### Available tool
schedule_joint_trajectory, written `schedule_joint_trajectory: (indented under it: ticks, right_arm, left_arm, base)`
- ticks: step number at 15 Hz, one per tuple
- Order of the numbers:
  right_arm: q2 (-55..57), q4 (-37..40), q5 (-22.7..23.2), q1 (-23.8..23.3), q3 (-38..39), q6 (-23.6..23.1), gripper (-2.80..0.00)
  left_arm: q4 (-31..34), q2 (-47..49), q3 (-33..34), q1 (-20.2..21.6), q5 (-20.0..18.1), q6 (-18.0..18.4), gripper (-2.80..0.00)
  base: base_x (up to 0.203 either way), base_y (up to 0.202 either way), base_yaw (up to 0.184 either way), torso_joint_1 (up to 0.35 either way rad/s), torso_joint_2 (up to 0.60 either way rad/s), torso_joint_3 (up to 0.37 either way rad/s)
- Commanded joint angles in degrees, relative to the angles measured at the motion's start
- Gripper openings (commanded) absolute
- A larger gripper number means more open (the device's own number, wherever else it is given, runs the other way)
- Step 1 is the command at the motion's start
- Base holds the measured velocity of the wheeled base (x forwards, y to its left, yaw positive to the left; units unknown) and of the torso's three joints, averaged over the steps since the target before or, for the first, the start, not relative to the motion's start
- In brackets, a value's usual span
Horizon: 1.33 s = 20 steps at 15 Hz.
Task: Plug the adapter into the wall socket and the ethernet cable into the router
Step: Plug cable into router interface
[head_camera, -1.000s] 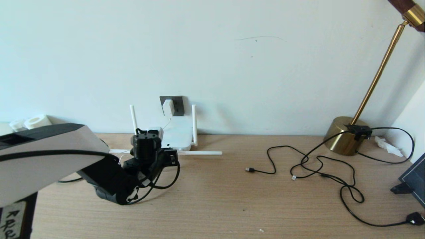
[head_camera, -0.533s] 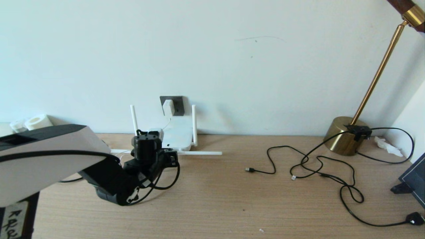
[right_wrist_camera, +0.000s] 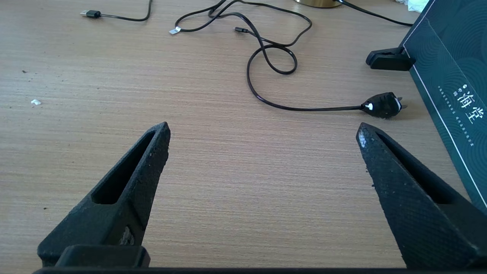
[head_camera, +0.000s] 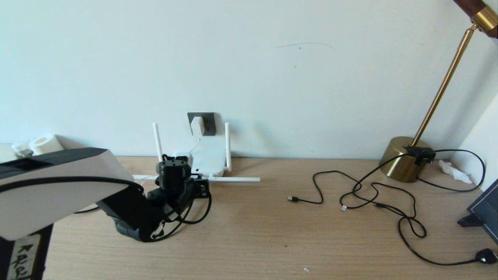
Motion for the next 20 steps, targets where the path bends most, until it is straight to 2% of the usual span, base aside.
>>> schedule_joint_trajectory:
  ticks: [1,20]
  right_arm:
    - [0.08,0.06,0.0,0.05,-0.01,-0.04,0.0]
    - [0.09,0.06,0.0,0.05,-0.01,-0.04,0.0]
  left_arm:
    - [-0.63,0.1,-0.09,0.0,0.09,-0.05,-2.8]
    - [-2.56,-2.09,3.25,0.09,0.18,0.13,-2.8]
  base:
    - [0.0,0.0,0.0,0.0,0.0,0.0]
    - [0.0,0.0,0.0,0.0,0.0,0.0]
